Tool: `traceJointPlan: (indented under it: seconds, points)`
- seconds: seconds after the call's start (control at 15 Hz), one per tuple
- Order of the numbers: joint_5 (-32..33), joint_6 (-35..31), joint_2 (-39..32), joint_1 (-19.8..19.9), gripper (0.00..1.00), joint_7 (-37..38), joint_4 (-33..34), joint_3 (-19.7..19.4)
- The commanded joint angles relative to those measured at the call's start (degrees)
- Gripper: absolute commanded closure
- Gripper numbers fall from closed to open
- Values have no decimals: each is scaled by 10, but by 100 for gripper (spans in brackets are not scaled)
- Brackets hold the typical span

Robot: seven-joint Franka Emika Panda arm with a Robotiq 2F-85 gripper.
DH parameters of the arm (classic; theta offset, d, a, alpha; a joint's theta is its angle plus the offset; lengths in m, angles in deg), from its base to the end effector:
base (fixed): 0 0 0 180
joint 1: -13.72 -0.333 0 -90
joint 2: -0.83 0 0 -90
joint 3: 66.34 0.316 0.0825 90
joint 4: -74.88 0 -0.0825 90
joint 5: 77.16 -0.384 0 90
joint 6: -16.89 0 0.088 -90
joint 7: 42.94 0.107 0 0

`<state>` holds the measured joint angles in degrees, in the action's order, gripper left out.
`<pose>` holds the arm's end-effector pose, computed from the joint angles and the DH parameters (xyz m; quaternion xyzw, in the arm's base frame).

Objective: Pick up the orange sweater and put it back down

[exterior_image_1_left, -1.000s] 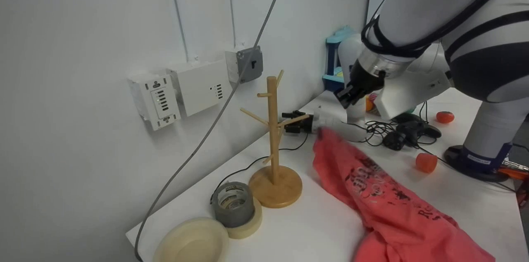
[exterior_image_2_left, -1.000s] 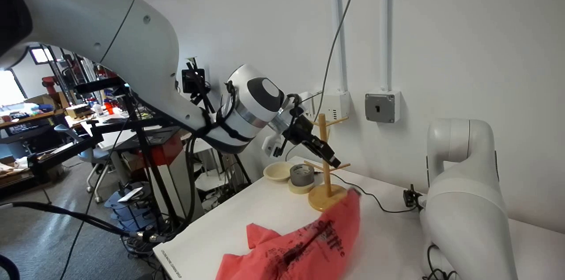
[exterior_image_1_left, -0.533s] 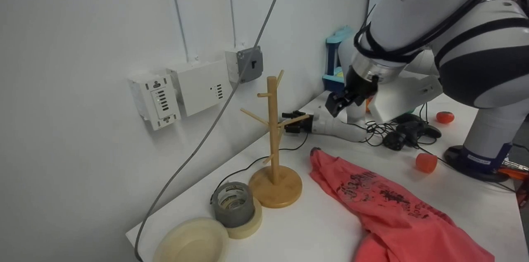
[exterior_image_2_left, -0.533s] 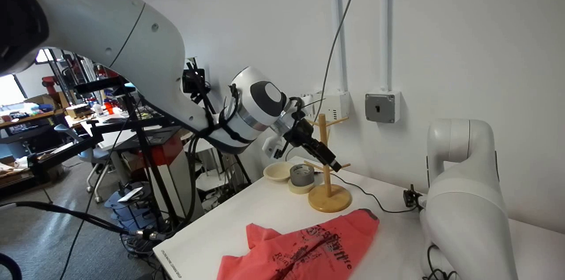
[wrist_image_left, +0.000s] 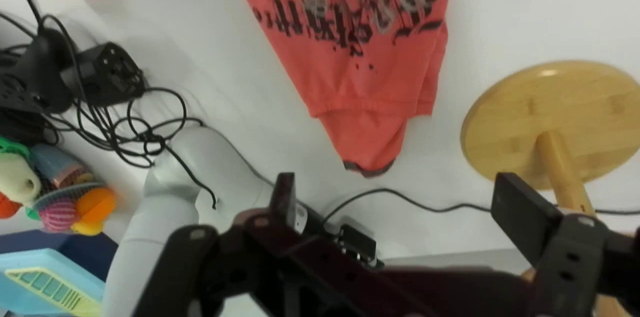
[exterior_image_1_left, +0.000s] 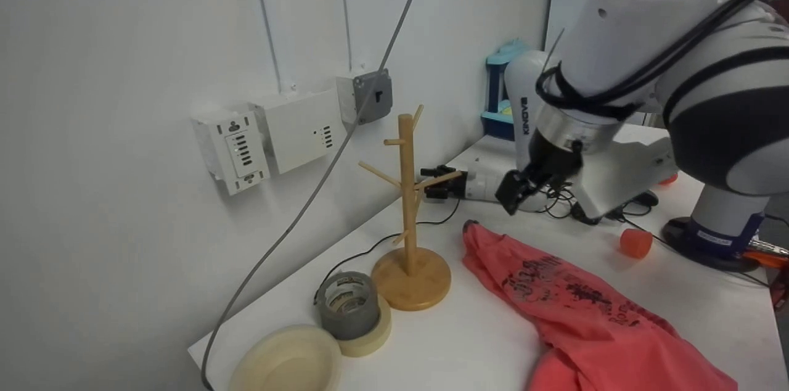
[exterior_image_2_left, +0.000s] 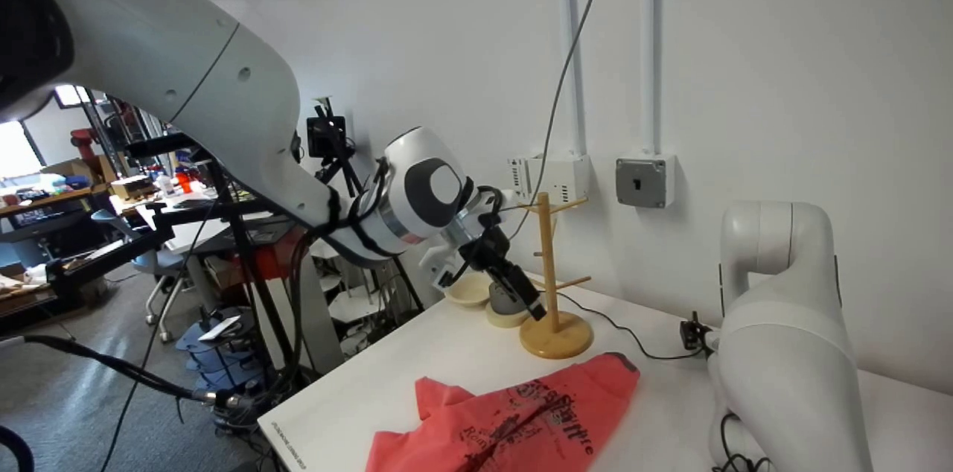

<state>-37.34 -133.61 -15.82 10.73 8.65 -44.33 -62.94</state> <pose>0.5991 0.0814 0.3094 0.9667 -0.1095 0.2020 0.1126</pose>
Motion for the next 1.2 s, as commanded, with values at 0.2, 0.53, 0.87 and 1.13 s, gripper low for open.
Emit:
traceJointPlan:
  seconds: [0.2,0.53,0.87,1.13]
  points:
    - [-88,-82,89,-15,0,-47,-213,-9]
    - [-161,-146,86,5,0,-99,-269,35]
    - [-240,-201,43,6,0,-115,-245,79]
    - [-306,-229,0,21,6,-116,-217,116]
